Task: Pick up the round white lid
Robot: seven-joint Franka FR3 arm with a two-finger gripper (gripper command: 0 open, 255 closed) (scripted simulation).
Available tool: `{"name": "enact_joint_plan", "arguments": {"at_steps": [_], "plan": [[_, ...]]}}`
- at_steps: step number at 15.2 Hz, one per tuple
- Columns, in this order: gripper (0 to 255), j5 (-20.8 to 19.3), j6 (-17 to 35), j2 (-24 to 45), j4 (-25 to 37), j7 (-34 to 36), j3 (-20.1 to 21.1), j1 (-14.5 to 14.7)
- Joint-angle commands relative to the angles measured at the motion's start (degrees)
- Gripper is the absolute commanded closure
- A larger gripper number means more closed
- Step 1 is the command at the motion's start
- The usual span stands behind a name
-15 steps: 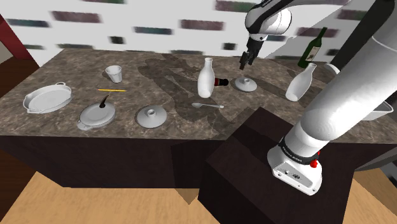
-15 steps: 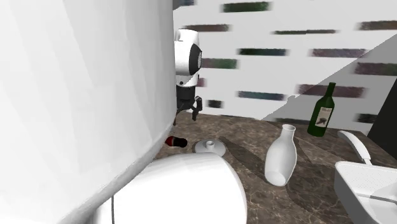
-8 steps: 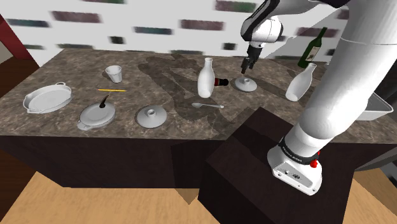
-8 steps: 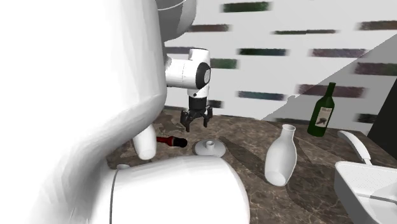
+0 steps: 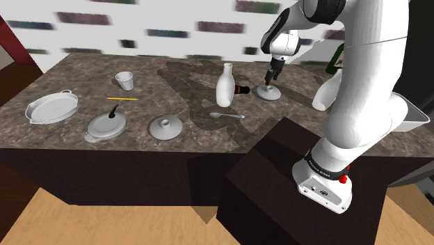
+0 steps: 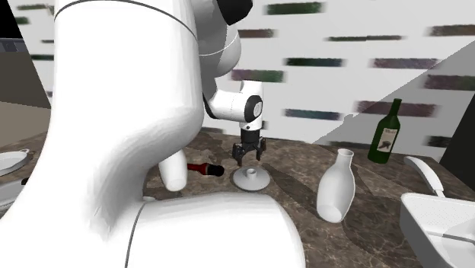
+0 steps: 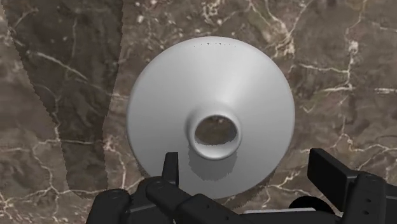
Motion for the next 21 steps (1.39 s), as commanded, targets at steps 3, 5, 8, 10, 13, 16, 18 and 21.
{"name": "enact_joint_plan", "arguments": {"at_steps": [3, 5, 8, 10, 13, 16, 18, 21], "plan": [[0, 1.2, 1.1, 3.4, 2.1, -1.5, 0.9, -1.8], [0, 1.8, 2.0, 4.6, 2.3, -1.9, 1.5, -2.2], [0, 3.0, 3.7, 6.9, 2.9, -2.6, 2.5, -3.0], [0, 2.9, 3.7, 6.9, 2.9, -2.6, 2.5, -3.0], [255, 2.9, 3.8, 6.8, 2.7, -2.6, 2.5, -3.0], [255, 2.9, 3.8, 6.8, 2.7, -2.6, 2.5, -3.0], [255, 2.9, 3.8, 6.8, 2.7, -2.6, 2.5, -3.0], [255, 2.6, 3.2, 6.2, 2.7, -2.4, 2.2, -2.8]]}}
